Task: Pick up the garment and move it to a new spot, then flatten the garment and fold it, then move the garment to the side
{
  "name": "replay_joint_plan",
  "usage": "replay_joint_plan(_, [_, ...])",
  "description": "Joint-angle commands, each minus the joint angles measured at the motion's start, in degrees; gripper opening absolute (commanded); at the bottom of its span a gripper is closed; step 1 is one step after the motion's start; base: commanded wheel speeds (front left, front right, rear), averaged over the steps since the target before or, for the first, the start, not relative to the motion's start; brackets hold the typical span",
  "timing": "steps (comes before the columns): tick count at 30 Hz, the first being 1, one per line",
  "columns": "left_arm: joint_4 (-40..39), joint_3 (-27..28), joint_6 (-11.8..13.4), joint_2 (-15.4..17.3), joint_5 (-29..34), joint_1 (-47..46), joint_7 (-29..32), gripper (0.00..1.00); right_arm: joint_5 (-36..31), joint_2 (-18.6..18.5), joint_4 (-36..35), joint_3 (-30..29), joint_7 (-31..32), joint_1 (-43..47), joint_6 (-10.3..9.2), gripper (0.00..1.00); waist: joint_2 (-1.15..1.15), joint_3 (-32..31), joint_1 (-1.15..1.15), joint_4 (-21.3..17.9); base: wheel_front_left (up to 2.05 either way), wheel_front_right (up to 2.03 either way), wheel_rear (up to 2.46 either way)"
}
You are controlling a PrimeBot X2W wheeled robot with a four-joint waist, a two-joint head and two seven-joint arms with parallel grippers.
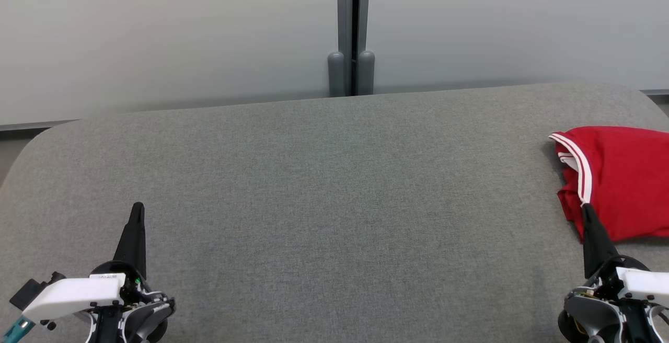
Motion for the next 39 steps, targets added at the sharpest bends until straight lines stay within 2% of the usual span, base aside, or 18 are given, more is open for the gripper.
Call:
replay_joint_plan(1, [0.03, 0.18, -0.27, 0.12, -0.06, -0.43, 0.20, 0.00, -0.28, -0.03, 0.07, -0.09, 0.46, -0.60, 0.02, 0.00, 0.00, 0.00, 0.00, 0.00, 0.00, 0.00, 0.00])
replay_joint_plan(39, [0.02, 0.16, -0.27, 0.12, -0.07, -0.43, 0.18, 0.00, -0.39, 0.04, 0.08, -0.18, 0.45, -0.62, 0.02, 0.00, 0.00, 0.00, 0.00, 0.00, 0.00, 0.00, 0.00])
